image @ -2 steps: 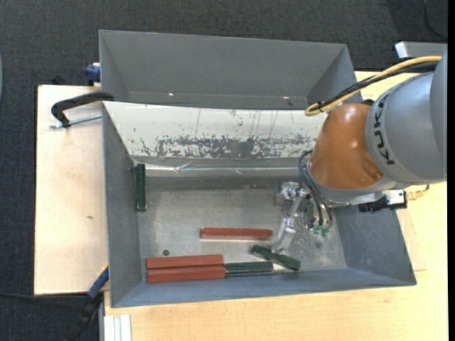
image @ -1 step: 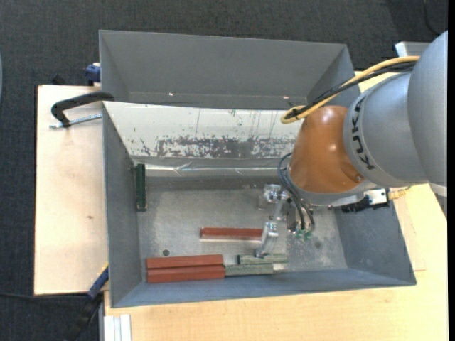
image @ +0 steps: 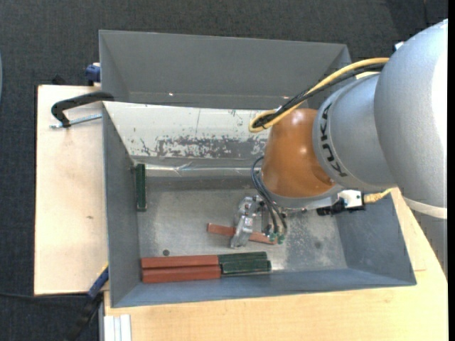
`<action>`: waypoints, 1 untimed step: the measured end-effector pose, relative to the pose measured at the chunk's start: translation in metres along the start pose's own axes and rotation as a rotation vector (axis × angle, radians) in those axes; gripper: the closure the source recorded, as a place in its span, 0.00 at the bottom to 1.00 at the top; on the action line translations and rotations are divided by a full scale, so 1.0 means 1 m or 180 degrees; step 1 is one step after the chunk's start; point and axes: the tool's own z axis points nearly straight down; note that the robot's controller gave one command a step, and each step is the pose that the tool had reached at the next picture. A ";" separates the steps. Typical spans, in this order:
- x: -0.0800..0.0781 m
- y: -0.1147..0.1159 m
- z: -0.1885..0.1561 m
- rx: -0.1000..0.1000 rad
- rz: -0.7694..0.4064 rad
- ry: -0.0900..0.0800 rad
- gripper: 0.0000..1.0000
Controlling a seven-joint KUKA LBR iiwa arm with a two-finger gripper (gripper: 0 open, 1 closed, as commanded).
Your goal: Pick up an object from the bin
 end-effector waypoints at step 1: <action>-0.001 -0.009 0.000 0.0000 0.0027 0.0000 1.00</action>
Offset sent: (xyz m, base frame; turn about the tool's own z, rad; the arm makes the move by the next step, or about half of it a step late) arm 0.0477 0.0487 0.1839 -0.0222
